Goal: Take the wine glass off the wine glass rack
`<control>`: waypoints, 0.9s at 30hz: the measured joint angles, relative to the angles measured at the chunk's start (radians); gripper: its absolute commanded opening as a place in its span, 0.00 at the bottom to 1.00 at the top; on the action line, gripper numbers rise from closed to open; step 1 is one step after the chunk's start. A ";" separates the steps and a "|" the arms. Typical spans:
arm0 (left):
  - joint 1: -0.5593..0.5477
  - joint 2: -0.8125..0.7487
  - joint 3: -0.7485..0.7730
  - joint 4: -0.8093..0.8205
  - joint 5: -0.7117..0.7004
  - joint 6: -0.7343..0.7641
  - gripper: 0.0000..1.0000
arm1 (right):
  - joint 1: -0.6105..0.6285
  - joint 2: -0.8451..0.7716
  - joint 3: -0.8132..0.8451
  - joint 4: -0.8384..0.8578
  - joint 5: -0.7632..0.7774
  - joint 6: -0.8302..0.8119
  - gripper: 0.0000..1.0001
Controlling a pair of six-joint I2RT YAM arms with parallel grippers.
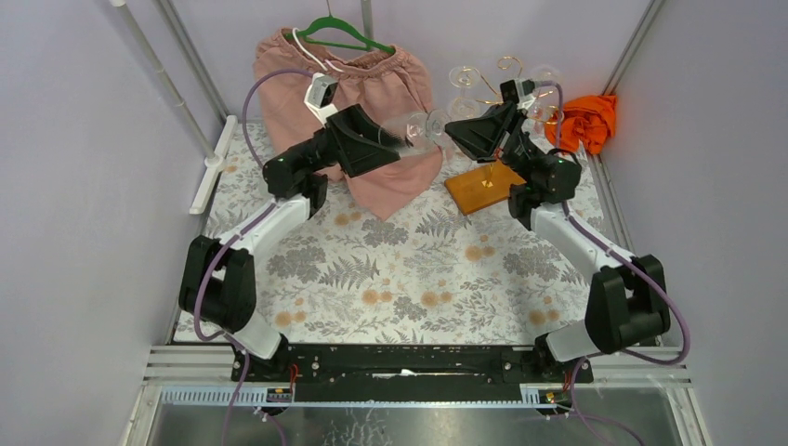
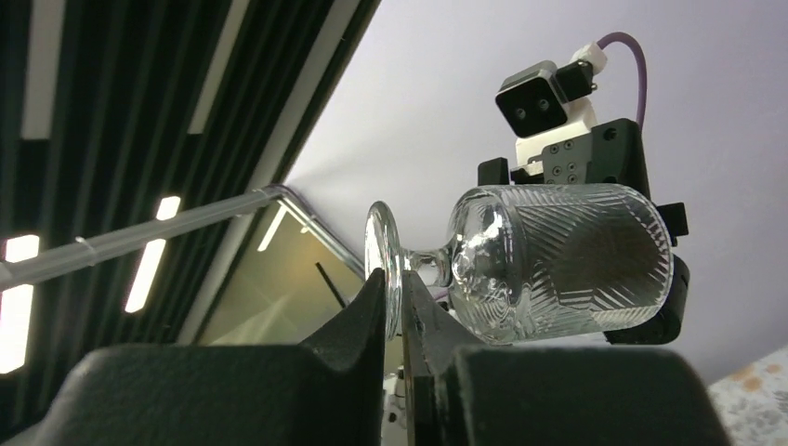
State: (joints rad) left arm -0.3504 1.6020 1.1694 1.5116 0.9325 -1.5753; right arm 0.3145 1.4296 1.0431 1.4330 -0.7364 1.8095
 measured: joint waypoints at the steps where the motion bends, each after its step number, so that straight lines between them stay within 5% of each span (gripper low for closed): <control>1: -0.002 -0.008 -0.005 0.000 -0.001 0.000 0.63 | 0.009 0.021 0.000 0.028 0.011 0.023 0.00; 7: 0.000 -0.043 -0.022 -0.009 -0.010 0.000 0.52 | 0.064 0.095 0.000 0.117 0.068 0.099 0.00; 16: -0.008 -0.120 -0.028 -0.032 -0.014 0.054 0.13 | 0.096 0.096 -0.008 0.146 0.092 0.112 0.00; 21: -0.009 -0.164 -0.028 -0.129 -0.012 0.126 0.04 | 0.099 0.098 -0.009 0.151 0.097 0.126 0.00; 23: -0.010 -0.179 -0.028 -0.180 -0.012 0.160 0.02 | 0.098 0.098 -0.009 0.145 0.101 0.126 0.12; 27: -0.016 -0.241 -0.028 -0.350 -0.018 0.274 0.01 | 0.098 0.098 -0.009 0.131 0.103 0.116 0.64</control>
State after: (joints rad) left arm -0.3668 1.3605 1.1416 1.1614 0.9142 -1.3014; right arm 0.4122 1.5272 1.0344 1.5642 -0.6338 1.9251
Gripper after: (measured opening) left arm 0.270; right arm 0.337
